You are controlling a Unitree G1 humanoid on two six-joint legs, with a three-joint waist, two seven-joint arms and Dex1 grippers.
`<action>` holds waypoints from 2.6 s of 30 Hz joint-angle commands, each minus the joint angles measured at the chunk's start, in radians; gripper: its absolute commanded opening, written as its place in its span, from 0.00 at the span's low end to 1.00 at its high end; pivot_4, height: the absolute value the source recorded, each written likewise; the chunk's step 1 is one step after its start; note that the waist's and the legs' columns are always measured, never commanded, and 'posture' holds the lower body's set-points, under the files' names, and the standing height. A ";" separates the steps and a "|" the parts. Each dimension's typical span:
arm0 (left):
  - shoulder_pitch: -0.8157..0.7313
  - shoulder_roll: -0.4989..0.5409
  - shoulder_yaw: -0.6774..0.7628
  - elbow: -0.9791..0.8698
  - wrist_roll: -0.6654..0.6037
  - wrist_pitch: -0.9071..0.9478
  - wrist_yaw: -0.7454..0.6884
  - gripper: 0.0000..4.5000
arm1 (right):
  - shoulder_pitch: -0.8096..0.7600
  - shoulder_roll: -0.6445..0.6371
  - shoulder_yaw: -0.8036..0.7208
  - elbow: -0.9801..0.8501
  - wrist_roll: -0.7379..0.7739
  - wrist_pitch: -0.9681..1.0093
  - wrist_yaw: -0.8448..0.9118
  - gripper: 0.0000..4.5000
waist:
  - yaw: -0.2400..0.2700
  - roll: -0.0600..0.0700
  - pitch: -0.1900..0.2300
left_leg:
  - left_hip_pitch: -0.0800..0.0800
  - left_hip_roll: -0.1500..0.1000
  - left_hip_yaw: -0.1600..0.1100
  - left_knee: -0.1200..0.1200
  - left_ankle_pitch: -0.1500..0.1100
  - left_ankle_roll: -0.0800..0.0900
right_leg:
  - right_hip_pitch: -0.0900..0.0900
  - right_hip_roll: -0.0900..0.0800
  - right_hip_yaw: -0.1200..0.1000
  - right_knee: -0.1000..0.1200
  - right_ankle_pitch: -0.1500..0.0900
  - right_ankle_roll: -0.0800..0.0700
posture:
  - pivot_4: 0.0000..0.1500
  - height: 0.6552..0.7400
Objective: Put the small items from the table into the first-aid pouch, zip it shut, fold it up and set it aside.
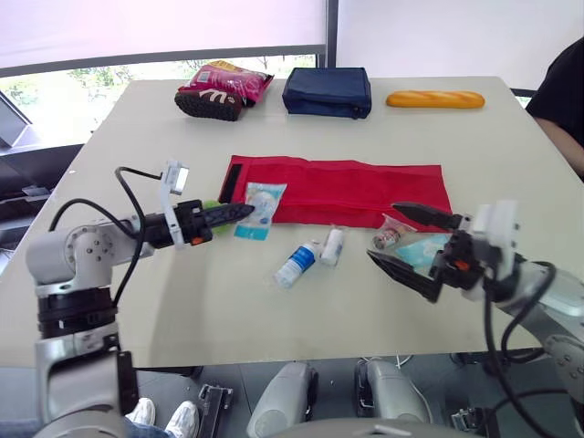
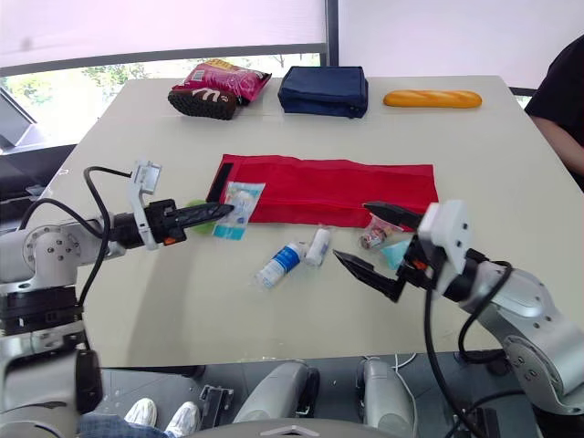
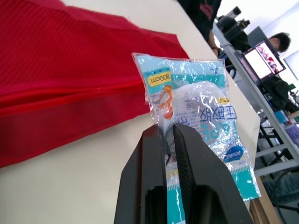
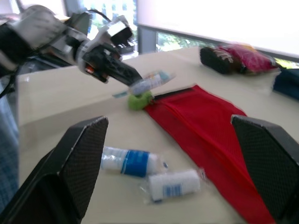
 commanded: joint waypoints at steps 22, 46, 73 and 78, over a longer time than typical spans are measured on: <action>0.033 -0.247 -0.169 -0.310 -0.102 -0.128 0.302 0.00 | -0.331 0.277 -0.038 0.199 0.773 0.289 -0.798 0.39 | -0.010 0.000 0.000 | 0.002 -0.001 0.001 -0.002 0.002 -0.003 | 0.000 0.002 0.002 0.002 0.000 -0.001 | 1.00 0.99; 0.055 -0.304 -0.145 -0.299 -0.277 -0.150 0.483 0.00 | -0.302 0.274 0.030 0.181 0.728 0.186 -0.834 0.80 | -0.010 0.000 0.000 | 0.002 -0.001 0.001 -0.002 0.002 -0.003 | 0.000 0.002 0.002 0.001 0.000 -0.001 | 1.00 0.99; 0.097 -0.030 -0.168 -0.249 -0.285 -0.211 0.327 0.75 | -0.198 0.189 -0.033 0.152 0.734 0.132 -0.753 0.02 | -0.011 0.000 0.000 | 0.002 -0.001 0.001 -0.003 0.002 -0.003 | 0.000 0.003 0.002 0.001 0.000 -0.001 | 1.00 0.99; 0.129 0.171 -0.226 -0.158 -0.071 -0.386 0.133 0.97 | -0.119 0.085 -0.111 0.138 0.767 0.137 -0.643 0.02 | -0.009 0.001 0.000 | 0.002 -0.001 0.001 -0.003 0.002 -0.003 | 0.000 0.003 0.002 0.000 -0.001 -0.002 | 1.00 0.99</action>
